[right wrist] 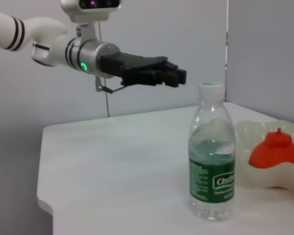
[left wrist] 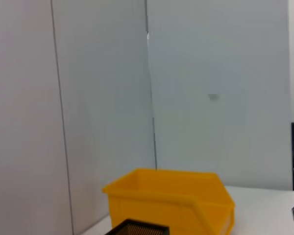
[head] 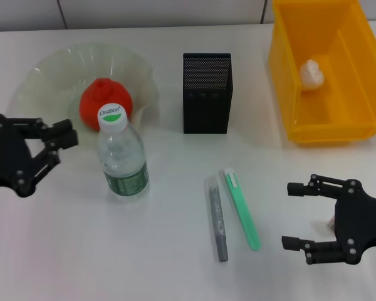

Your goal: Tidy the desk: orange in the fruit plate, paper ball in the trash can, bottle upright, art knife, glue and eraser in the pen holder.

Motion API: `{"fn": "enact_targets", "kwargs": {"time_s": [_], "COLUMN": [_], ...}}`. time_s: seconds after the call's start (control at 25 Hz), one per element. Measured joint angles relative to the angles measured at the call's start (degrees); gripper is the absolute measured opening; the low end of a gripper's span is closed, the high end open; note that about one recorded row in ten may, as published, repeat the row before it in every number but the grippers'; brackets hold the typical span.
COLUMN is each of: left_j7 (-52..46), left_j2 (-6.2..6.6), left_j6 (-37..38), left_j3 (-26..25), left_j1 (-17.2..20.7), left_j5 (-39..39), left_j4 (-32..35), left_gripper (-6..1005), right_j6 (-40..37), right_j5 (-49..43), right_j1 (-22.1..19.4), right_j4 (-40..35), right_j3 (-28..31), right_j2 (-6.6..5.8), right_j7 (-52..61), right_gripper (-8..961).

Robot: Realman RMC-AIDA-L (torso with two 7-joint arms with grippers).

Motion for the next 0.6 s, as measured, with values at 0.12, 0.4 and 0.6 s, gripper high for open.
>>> {"fn": "enact_targets", "kwargs": {"time_s": [0.12,0.4,0.6], "left_j7": [5.1,15.4,18.7], "left_j2": [0.17,-0.16,-0.10], "left_j6": [6.0,5.8,1.8], "left_j3": [-3.1,-1.1,0.3], "left_j1": [0.3,-1.1,-5.4], "left_j5": [0.8,7.1,12.3], "left_j4": [-3.9,-12.5,-22.2], "left_gripper": [154,87,211], "right_j6": [-1.7,-1.2,-1.8], "right_j5": [0.3,-9.2,-24.7], "right_j1": [-0.5,1.2,7.6], "right_j4": [-4.8,-25.1,-41.2], "right_j3": [0.5,-0.6,-8.4], "right_j2": [0.06,0.09,0.06], "right_j7": [7.4,38.8,64.3], "right_gripper": [844,843,843]}}
